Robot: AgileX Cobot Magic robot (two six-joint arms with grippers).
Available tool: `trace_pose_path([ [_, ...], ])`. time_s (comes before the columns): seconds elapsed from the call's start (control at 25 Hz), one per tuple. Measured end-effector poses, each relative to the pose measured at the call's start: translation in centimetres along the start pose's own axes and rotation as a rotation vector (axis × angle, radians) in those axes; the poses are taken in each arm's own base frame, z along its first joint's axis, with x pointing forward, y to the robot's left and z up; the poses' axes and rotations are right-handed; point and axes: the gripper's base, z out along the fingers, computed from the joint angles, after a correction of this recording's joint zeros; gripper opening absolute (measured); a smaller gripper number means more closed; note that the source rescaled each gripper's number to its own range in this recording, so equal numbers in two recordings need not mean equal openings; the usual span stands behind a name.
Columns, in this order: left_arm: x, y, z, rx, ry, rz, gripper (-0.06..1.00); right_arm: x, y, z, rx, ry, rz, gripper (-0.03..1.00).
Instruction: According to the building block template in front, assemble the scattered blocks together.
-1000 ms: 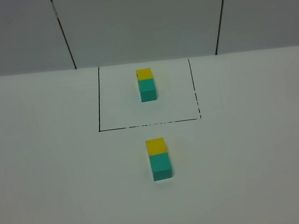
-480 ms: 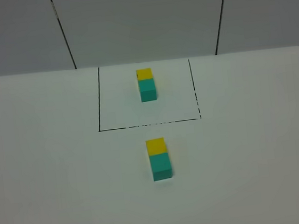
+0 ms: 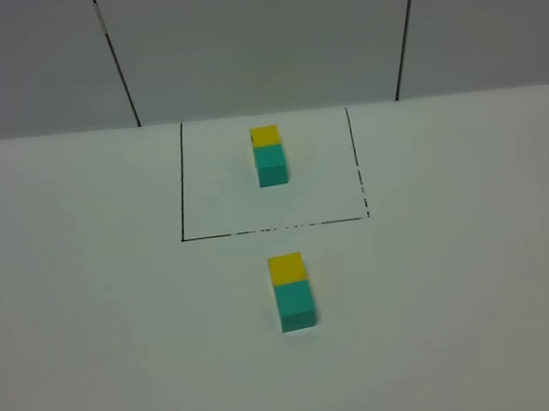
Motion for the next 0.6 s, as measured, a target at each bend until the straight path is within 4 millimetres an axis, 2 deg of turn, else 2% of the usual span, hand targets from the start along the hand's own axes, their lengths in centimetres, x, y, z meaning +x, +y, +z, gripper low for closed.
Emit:
trace_pose_path([
  [0.6, 0.0, 0.0, 0.0, 0.0, 0.0, 0.0, 0.59, 0.0, 0.0, 0.0, 0.0, 0.0, 0.0, 0.71],
])
